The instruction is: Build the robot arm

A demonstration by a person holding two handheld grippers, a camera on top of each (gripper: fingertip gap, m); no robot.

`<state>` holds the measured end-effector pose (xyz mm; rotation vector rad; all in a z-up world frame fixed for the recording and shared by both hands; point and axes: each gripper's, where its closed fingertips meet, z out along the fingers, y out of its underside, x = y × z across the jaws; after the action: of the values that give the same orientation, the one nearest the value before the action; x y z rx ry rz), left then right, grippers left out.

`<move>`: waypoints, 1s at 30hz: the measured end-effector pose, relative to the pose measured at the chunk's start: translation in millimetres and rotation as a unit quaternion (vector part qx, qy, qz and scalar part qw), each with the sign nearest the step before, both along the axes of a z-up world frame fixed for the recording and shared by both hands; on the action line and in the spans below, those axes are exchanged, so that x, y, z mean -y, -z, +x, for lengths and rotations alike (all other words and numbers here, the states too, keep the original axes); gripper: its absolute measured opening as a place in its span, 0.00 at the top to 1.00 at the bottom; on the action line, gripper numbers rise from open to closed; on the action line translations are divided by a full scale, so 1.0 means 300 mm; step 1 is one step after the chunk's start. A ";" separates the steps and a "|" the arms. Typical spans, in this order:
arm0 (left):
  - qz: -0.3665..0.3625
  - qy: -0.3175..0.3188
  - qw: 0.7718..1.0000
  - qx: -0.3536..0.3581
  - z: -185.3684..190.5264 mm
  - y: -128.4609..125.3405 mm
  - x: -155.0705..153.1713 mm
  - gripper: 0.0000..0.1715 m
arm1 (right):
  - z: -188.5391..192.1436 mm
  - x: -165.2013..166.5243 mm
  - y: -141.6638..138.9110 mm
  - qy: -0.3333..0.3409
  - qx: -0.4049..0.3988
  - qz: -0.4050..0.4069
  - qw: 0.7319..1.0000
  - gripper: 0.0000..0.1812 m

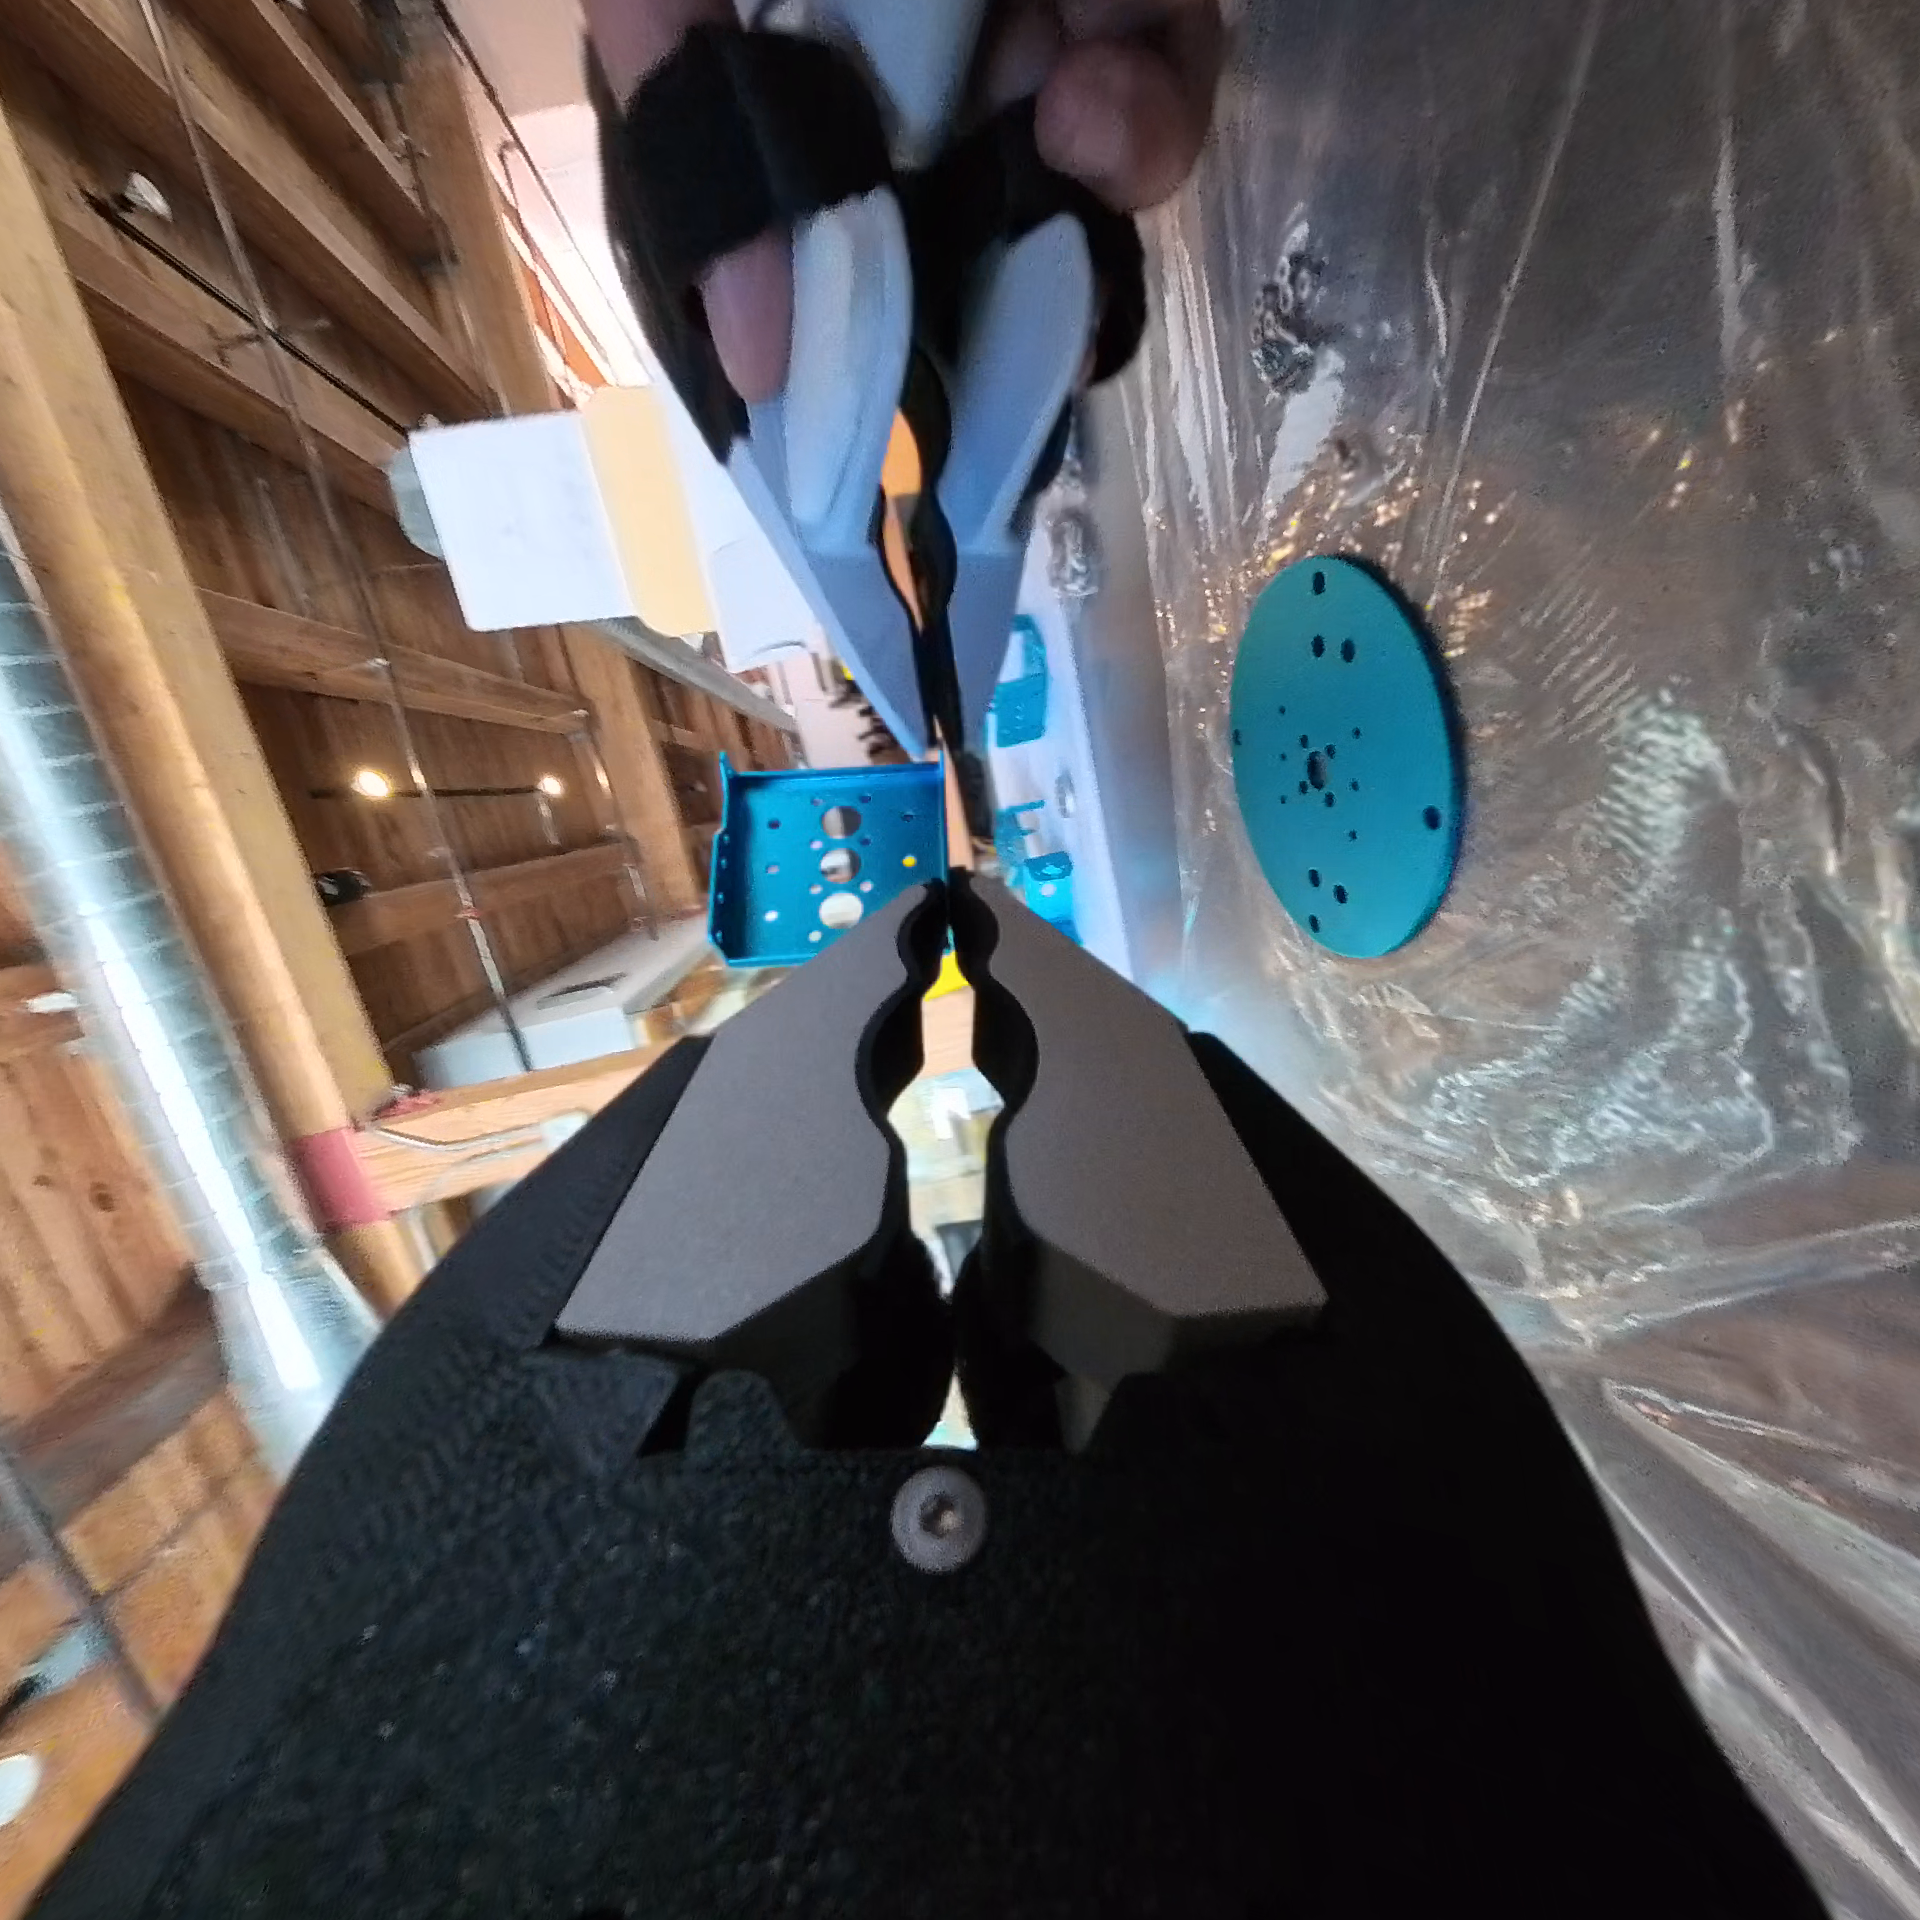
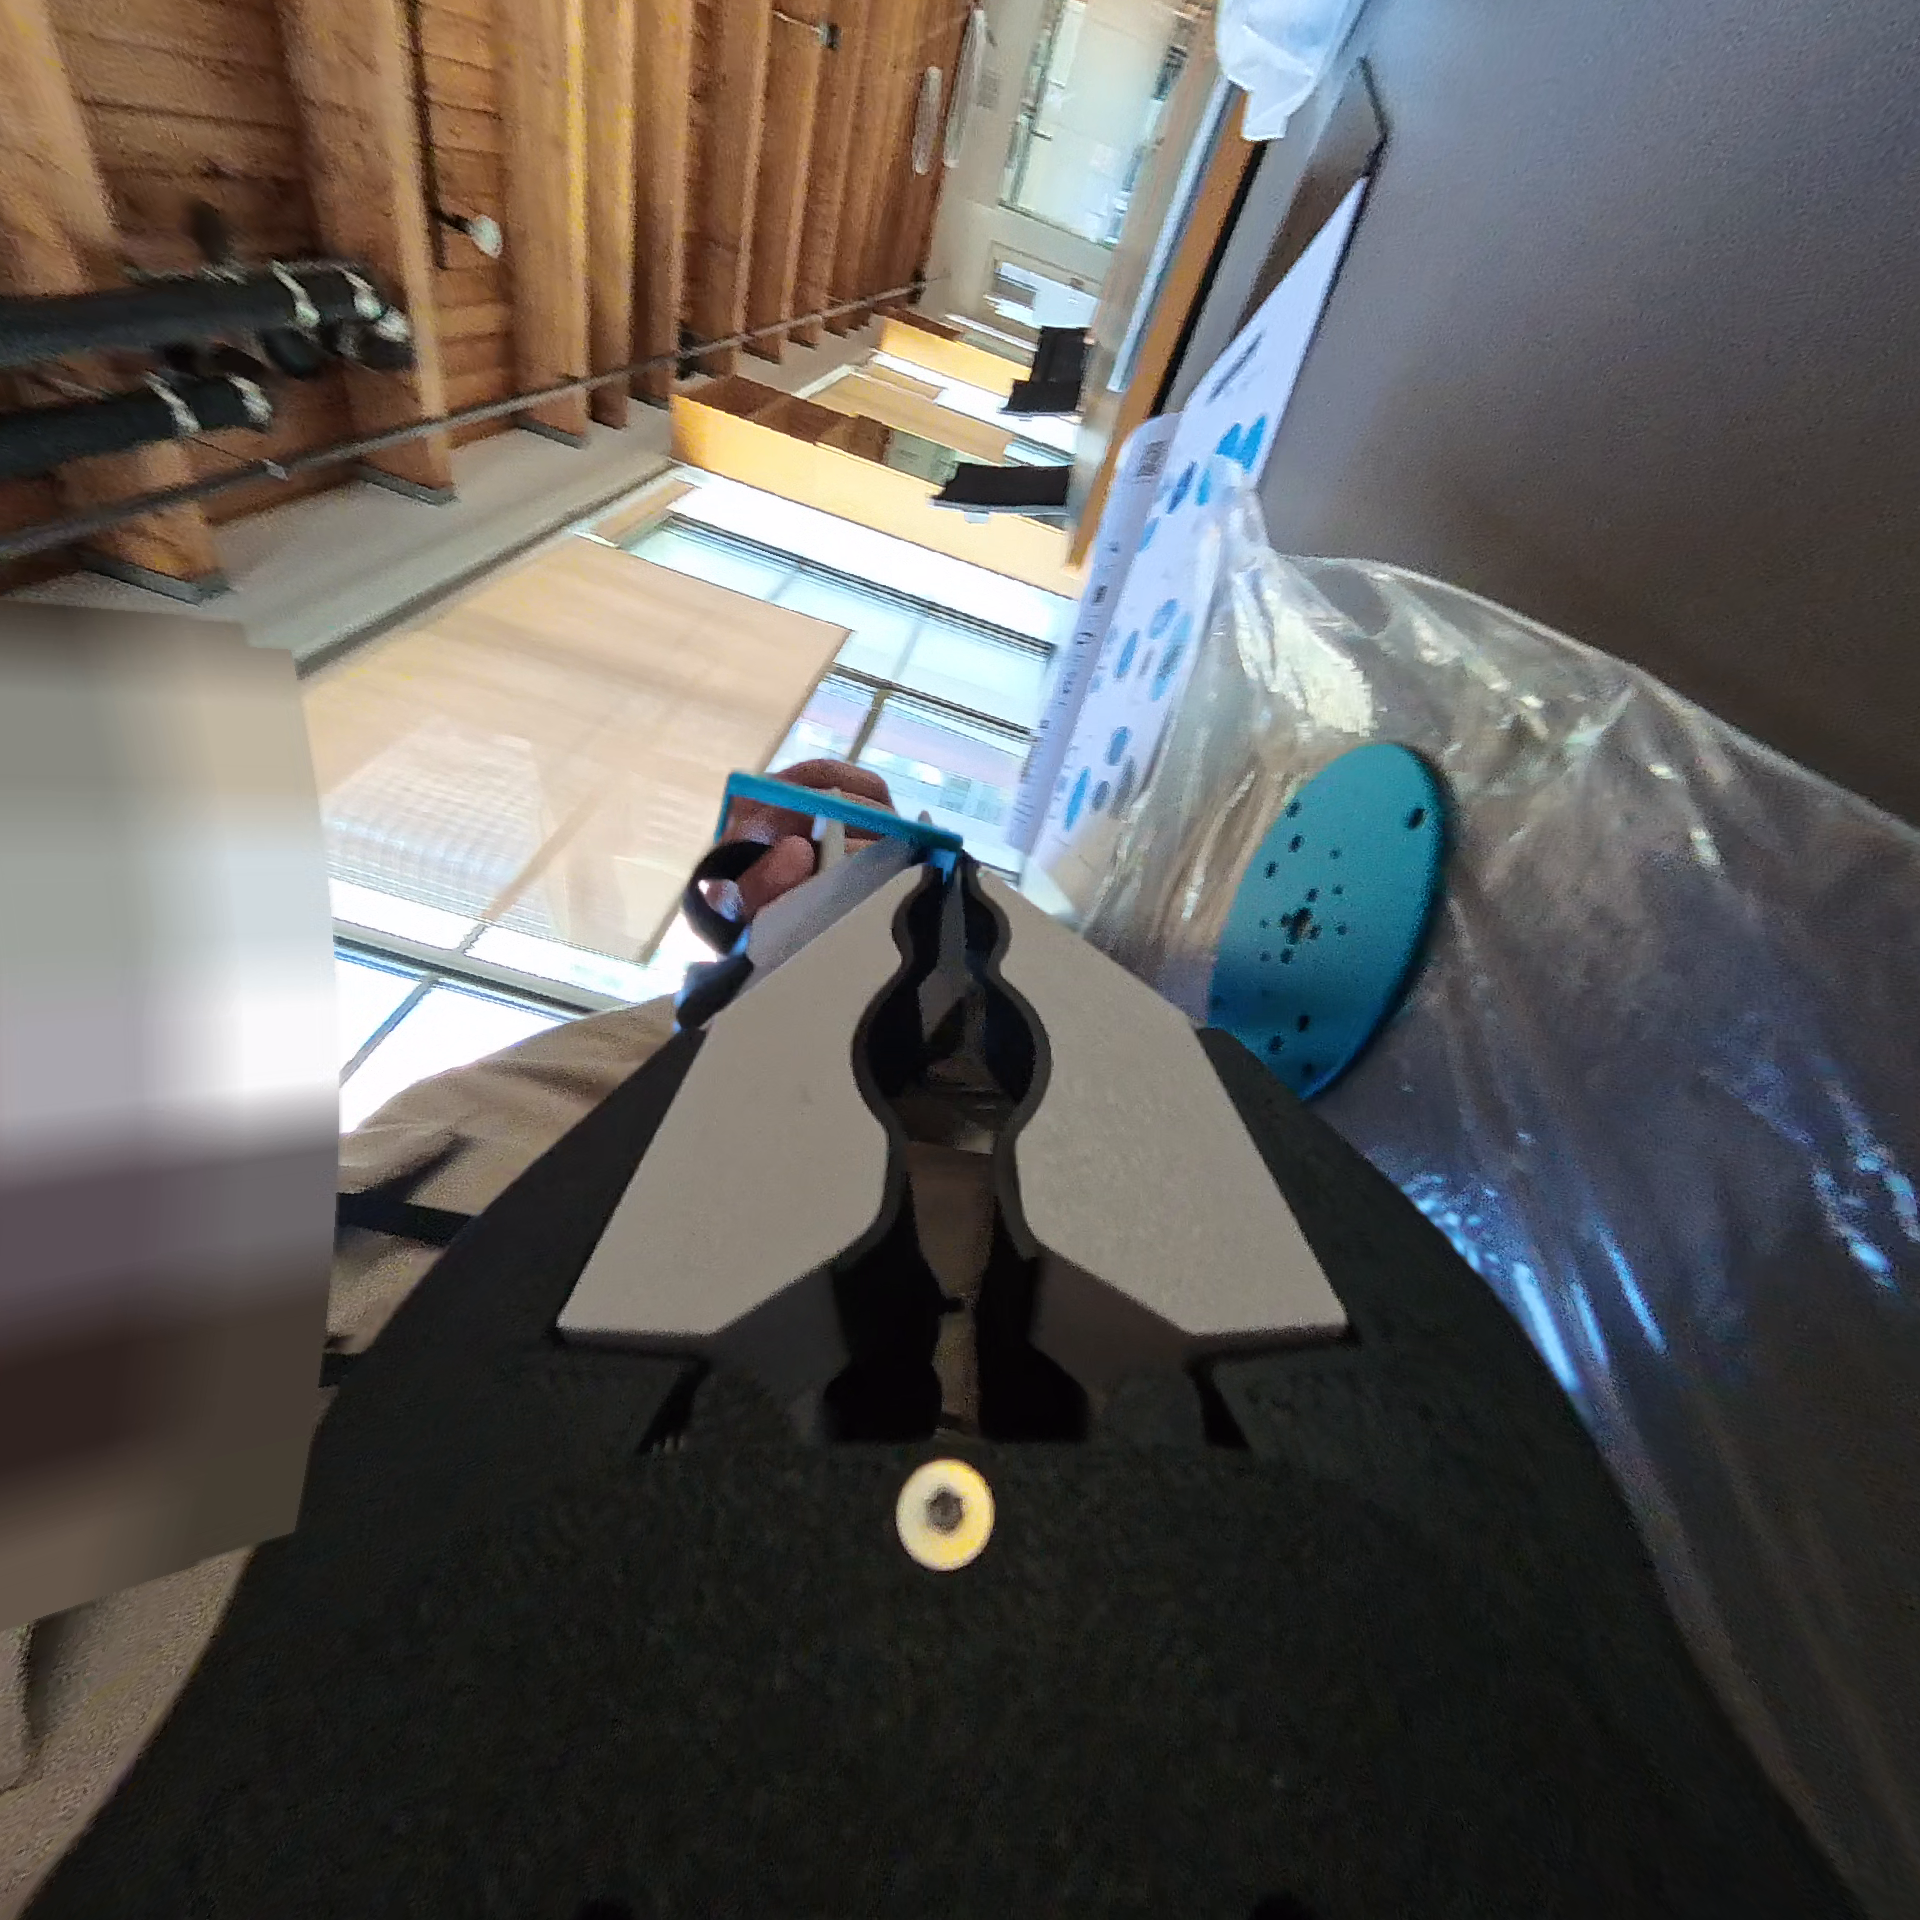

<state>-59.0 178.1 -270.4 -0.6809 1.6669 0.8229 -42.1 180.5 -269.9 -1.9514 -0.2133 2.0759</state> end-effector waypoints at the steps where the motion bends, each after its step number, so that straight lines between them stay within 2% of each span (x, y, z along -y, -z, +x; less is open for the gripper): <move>1: -0.020 -0.006 1.000 0.004 -0.011 0.012 -0.008 1.00 | 0.007 -0.005 0.007 0.003 0.018 0.014 1.000 0.99; 4: -0.146 -0.012 0.989 0.037 -0.042 0.079 -0.018 1.00 | 0.034 -0.015 0.011 0.007 0.082 0.090 0.993 0.96; 7: -0.315 0.006 0.946 0.080 -0.046 0.144 0.009 1.00 | 0.044 -0.010 0.009 -0.004 0.153 0.202 0.967 0.94; 10: -0.456 0.036 0.883 0.105 -0.028 0.163 0.056 1.00 | 0.036 0.021 0.043 -0.038 0.245 0.373 0.894 0.86; 12: -0.518 0.059 0.847 0.107 -0.020 0.155 0.084 1.00 | 0.013 0.062 0.056 -0.063 0.271 0.449 0.849 0.88; 15: -0.576 0.079 0.807 0.104 -0.015 0.145 0.110 1.00 | -0.025 0.096 0.075 -0.079 0.294 0.505 0.808 0.93; 17: -0.589 0.086 0.797 0.104 -0.015 0.142 0.114 1.00 | -0.032 0.108 0.103 -0.097 0.314 0.522 0.787 0.95; 21: -0.612 0.099 0.776 0.116 -0.009 0.138 0.124 1.00 | -0.040 0.112 0.120 -0.100 0.323 0.541 0.770 1.00; 24: -0.578 0.068 0.801 0.139 -0.011 0.155 0.054 1.00 | -0.042 0.058 0.133 -0.064 0.364 0.536 0.759 1.00; 26: -0.560 0.032 0.815 0.144 -0.027 0.178 0.003 1.00 | -0.051 0.036 0.162 -0.053 0.393 0.513 0.761 1.00; 28: -0.571 0.023 0.810 0.128 -0.043 0.201 0.005 1.00 | -0.068 0.048 0.200 -0.071 0.408 0.493 0.765 1.00; 30: -0.583 0.042 0.802 0.121 -0.044 0.200 0.028 1.00 | -0.079 0.056 0.184 -0.067 0.399 0.512 0.758 1.00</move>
<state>-72.0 169.8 -330.5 -1.4432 1.8260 -0.4847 -65.7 163.7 -324.9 -1.8468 -1.3451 0.6326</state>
